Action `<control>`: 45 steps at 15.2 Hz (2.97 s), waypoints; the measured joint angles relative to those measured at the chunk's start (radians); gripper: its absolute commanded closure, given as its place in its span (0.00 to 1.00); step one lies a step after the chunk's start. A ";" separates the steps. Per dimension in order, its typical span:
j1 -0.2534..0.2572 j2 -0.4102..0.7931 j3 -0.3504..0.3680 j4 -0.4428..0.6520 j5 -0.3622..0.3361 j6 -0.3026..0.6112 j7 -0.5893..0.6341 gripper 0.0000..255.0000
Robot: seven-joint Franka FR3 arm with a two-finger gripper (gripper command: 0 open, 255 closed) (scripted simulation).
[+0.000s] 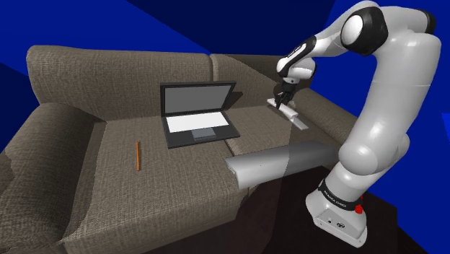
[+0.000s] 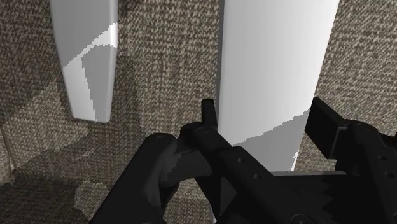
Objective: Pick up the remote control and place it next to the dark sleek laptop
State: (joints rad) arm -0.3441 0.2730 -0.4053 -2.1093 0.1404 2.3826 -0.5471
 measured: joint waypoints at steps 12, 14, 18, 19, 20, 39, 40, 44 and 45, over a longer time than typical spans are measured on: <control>0.017 -0.096 -0.019 0.055 -0.060 -0.142 0.042 1.00; 0.018 -0.110 -0.022 0.063 -0.069 -0.163 0.046 1.00; 0.022 -0.140 -0.025 0.086 -0.085 -0.213 0.057 1.00; 0.023 -0.144 -0.025 0.096 -0.088 -0.226 0.059 1.00; 0.024 -0.150 -0.025 0.102 -0.091 -0.238 0.062 1.00; 0.030 -0.223 -0.027 0.278 -0.129 -0.480 0.086 1.00; 0.030 -0.226 -0.027 0.288 -0.130 -0.492 0.087 1.00; 0.056 -0.258 -0.005 0.271 -0.145 -0.505 0.138 1.00; 0.069 -0.282 0.007 0.249 -0.156 -0.506 0.165 1.00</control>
State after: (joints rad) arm -0.2751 -0.0087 -0.3980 -1.8606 -0.0157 1.8770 -0.3817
